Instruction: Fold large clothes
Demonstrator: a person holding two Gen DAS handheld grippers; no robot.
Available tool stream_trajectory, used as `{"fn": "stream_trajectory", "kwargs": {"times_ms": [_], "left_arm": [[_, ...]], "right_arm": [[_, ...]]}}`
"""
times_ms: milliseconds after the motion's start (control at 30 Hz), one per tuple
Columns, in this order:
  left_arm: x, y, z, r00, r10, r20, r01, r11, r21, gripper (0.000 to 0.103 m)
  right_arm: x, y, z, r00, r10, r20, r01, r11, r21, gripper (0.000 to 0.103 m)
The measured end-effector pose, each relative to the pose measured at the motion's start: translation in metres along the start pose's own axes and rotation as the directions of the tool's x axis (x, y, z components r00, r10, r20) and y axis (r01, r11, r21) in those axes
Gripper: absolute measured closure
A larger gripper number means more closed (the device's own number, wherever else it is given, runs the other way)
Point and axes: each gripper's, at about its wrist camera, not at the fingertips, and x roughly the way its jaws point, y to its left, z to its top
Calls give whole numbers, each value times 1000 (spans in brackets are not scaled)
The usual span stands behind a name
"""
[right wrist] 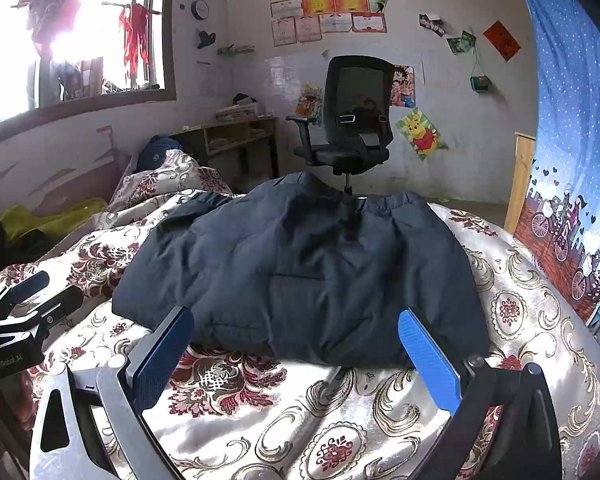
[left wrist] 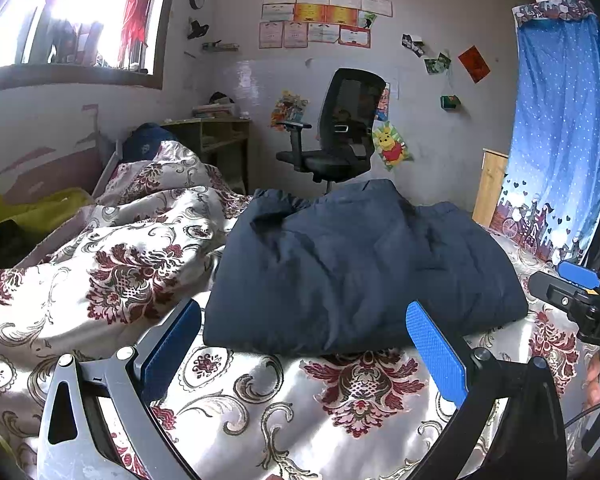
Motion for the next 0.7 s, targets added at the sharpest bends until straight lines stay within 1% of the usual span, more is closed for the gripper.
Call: {"fn": "stream_trajectory", "kwargs": {"times_ms": [700], "left_arm": [[0, -1, -4, 1000, -2, -3, 2, 1000, 4, 2]], "right_arm": [[0, -1, 1, 1000, 1, -2, -1, 1000, 0, 0]]}}
